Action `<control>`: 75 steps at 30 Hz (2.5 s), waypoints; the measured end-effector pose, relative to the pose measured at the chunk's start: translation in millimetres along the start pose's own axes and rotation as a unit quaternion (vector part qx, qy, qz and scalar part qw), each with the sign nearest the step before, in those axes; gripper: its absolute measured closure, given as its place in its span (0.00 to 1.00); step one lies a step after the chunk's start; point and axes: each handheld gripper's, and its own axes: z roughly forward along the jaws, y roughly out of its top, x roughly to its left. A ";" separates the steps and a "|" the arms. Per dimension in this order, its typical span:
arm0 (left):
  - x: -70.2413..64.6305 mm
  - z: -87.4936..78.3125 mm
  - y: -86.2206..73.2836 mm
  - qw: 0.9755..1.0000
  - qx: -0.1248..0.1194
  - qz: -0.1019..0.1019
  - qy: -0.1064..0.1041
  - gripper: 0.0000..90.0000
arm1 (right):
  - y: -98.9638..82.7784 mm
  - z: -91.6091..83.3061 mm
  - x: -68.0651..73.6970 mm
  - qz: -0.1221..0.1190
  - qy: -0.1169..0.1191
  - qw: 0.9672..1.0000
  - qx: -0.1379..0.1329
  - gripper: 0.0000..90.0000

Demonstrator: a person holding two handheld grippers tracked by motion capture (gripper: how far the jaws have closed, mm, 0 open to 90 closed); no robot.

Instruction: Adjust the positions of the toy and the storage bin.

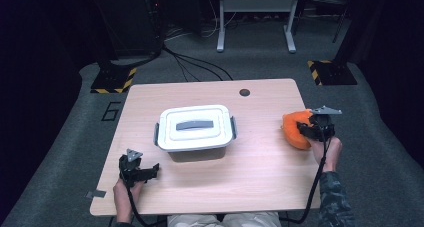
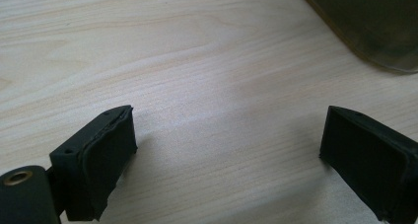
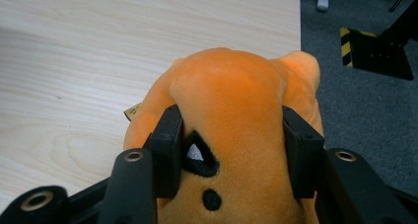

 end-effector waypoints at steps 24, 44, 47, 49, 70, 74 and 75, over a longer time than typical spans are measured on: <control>0.0 0.0 0.0 1.000 0.000 0.000 0.000 0.07 | 1.4 -35.2 4.4 0.006 0.034 0.997 -0.064 0.09; 0.0 0.0 0.0 1.000 0.000 0.000 0.000 0.07 | -51.8 -54.8 64.4 -0.051 0.084 0.994 -0.050 0.02; 0.0 0.0 0.0 1.000 0.000 0.000 0.001 0.07 | -60.0 -47.4 72.2 -0.051 0.096 0.993 -0.039 0.01; -0.1 0.0 0.0 1.000 0.000 0.000 0.000 0.07 | -66.1 -40.0 78.1 -0.054 0.105 0.993 -0.028 0.01; 0.9 -1.2 0.8 1.000 0.006 0.014 -0.008 0.07 | -96.5 8.8 96.5 -0.082 0.132 0.987 0.044 0.00; 6.0 -4.7 4.3 0.999 0.026 0.016 -0.017 0.00 | -96.7 8.4 97.0 -0.084 0.130 0.987 0.042 0.00; 7.1 -8.4 6.0 0.999 0.019 0.016 -0.023 0.00 | -96.7 8.5 96.9 -0.084 0.130 0.987 0.042 0.00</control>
